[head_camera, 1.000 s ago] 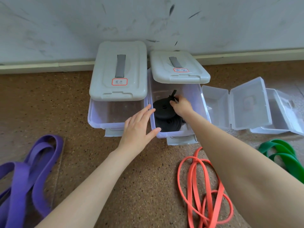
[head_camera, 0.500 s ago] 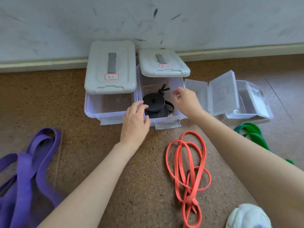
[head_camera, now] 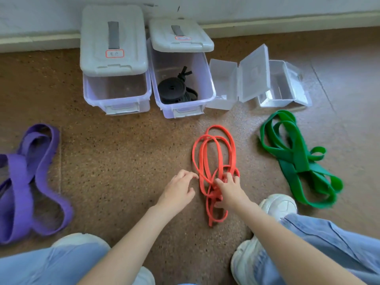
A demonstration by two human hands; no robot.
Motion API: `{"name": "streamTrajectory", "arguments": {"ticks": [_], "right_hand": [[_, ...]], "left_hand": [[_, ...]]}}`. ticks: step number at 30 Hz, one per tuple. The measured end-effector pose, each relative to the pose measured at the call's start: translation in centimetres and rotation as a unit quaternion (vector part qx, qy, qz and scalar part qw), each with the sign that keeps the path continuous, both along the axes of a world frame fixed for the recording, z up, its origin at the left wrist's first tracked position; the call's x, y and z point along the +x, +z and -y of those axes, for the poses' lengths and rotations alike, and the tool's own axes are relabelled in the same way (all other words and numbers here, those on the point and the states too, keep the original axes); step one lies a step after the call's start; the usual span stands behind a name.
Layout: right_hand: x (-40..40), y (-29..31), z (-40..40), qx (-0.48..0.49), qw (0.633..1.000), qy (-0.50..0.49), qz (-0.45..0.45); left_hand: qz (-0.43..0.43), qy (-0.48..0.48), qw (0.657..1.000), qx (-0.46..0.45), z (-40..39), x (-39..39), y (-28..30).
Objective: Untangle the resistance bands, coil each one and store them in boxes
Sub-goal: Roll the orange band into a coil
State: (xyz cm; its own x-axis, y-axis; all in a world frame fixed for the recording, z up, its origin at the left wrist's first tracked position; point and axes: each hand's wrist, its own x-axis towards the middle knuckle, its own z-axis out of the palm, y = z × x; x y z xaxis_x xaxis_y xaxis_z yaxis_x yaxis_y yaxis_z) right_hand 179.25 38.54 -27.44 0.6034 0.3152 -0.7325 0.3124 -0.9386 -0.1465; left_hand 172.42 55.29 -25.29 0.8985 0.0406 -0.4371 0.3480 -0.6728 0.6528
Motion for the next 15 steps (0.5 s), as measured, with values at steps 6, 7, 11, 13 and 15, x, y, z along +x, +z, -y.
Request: {"name": "streamTrajectory", "arguments": {"ticks": [6,7,11,13,15], "right_hand": [[2.5,6.8,-2.5,0.166,0.970,-0.138,-0.107],[3.0,8.7,-3.0,0.186,0.961,-0.158,-0.131],[3.9,16.8,-3.8,0.270,0.930,-0.179,-0.174],[3.9,20.6,-3.9,0.289,0.928,-0.169,-0.161],[3.8,24.0,-3.7,0.316,0.922,-0.174,-0.143]], "left_hand": [[-0.040,0.009,0.995,-0.093,0.2,-1.5,3.0],[-0.030,0.045,0.991,-0.123,0.1,-1.2,4.3],[0.053,0.062,0.990,-0.113,-2.0,0.1,11.2],[0.079,0.020,0.993,-0.088,-3.6,0.7,15.8],[0.106,0.010,0.991,-0.080,-5.1,0.9,20.2]]}}
